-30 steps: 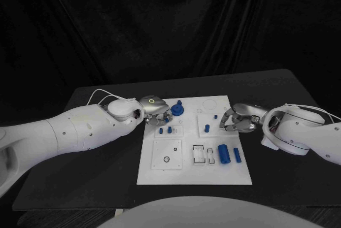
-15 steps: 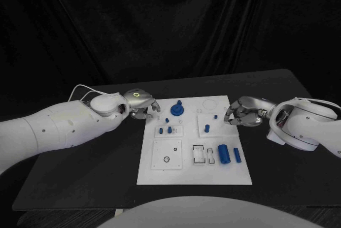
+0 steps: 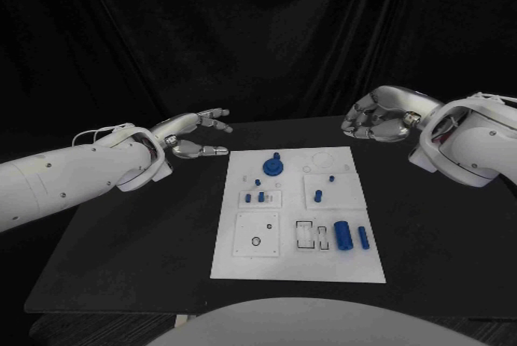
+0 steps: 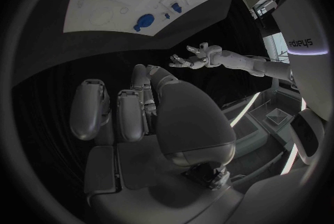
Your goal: Assemble the parts on the task board
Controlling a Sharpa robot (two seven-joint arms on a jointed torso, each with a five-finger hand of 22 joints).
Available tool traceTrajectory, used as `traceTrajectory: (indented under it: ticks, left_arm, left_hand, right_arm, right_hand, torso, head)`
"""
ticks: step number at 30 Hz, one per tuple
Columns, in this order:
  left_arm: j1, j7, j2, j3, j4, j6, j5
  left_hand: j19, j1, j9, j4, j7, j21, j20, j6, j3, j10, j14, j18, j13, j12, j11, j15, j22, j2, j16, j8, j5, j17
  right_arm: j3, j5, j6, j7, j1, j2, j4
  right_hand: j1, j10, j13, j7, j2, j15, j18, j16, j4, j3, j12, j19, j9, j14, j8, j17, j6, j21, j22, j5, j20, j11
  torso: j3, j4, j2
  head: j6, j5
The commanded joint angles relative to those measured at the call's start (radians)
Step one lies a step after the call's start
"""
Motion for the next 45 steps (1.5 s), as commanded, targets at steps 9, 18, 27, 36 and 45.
traceTrajectory:
  ticks: [9, 18, 27, 36, 45]
  left_arm:
    - [-0.060, 0.299, -0.025, 0.000, 0.091, 0.344, 0.925]
    - [-0.100, 0.387, -0.057, 0.000, 0.151, 0.370, 0.982]
    - [-0.107, 0.389, -0.101, 0.000, 0.212, 0.381, 0.990]
    - [-0.108, 0.374, -0.104, 0.000, 0.219, 0.394, 0.991]
    - [-0.109, 0.358, -0.096, 0.000, 0.213, 0.408, 0.991]
  left_hand:
    - [-0.121, -0.063, -0.106, 0.000, -0.044, -0.016, 0.033, -0.313, -0.140, -0.162, -0.087, 0.020, -0.078, -0.011, -0.041, 0.057, -0.419, 0.074, -0.051, -0.024, 0.008, -0.128]
    - [-0.151, -0.069, -0.113, 0.000, -0.061, -0.033, 0.006, -0.338, -0.166, -0.169, -0.087, 0.019, -0.079, -0.008, -0.060, 0.031, -0.633, 0.093, -0.051, -0.027, 0.000, -0.128]
    - [-0.149, -0.034, -0.113, -0.001, -0.043, -0.031, 0.026, -0.340, -0.192, -0.170, -0.087, 0.015, -0.079, -0.002, -0.040, 0.054, -0.655, 0.133, -0.051, -0.027, 0.057, -0.128]
    - [-0.143, -0.014, -0.111, -0.002, -0.013, -0.030, 0.069, -0.324, -0.214, -0.170, -0.087, 0.023, -0.078, 0.003, -0.016, 0.074, -0.662, 0.153, -0.051, -0.024, 0.073, -0.128]
    - [-0.140, 0.021, -0.111, -0.005, -0.001, -0.029, 0.093, -0.319, -0.223, -0.172, -0.087, 0.025, -0.078, 0.005, -0.005, 0.088, -0.667, 0.171, -0.051, -0.024, 0.111, -0.128]
  right_arm:
    - [0.000, -0.426, 0.105, -0.035, -0.042, 0.081, -0.060]
    - [0.000, -0.528, 0.156, -0.034, -0.112, 0.115, -0.087]
    - [0.000, -0.542, 0.126, -0.025, -0.162, 0.135, -0.113]
    - [0.000, -0.543, 0.137, -0.017, -0.176, 0.151, -0.147]
    - [0.000, -0.543, 0.145, -0.017, -0.192, 0.157, -0.181]
  right_hand:
    - [0.037, -0.230, -0.309, 0.028, -0.074, 0.054, 0.017, -0.029, -0.030, 0.092, -0.395, -0.029, -0.027, 0.010, -0.088, -0.048, -0.043, -0.076, 0.149, -0.082, 0.047, 0.078]
    - [0.024, -0.256, -0.435, 0.013, -0.096, 0.035, 0.017, -0.033, -0.013, 0.028, -0.472, -0.029, -0.083, 0.010, -0.186, -0.054, -0.066, -0.088, 0.147, -0.188, 0.030, 0.070]
    - [0.058, -0.297, -0.519, 0.013, -0.079, 0.052, 0.019, -0.035, -0.033, 0.003, -0.518, -0.032, -0.116, 0.007, -0.224, -0.060, -0.047, -0.104, 0.144, -0.111, 0.044, 0.097]
    - [0.040, -0.261, -0.551, -0.003, -0.078, 0.058, 0.019, -0.034, -0.025, -0.026, -0.512, -0.029, -0.133, 0.008, -0.242, -0.061, -0.038, -0.104, 0.144, -0.146, 0.051, 0.100]
    - [0.040, -0.209, -0.575, -0.033, -0.067, 0.055, 0.019, -0.033, -0.021, -0.043, -0.497, -0.027, -0.143, 0.009, -0.247, -0.063, -0.012, -0.103, 0.144, -0.151, 0.049, 0.092]
  torso:
    - [-0.0217, 0.0155, -0.002]
    - [-0.0548, 0.0423, 0.005]
    - [-0.0734, 0.0517, 0.010]
    - [-0.0773, 0.0516, 0.007]
    - [-0.0744, 0.0483, 0.008]
  head:
    - [0.000, -0.056]
    - [0.000, -0.079]
    - [0.000, -0.083]
    - [0.000, -0.094]
    - [0.000, -0.086]
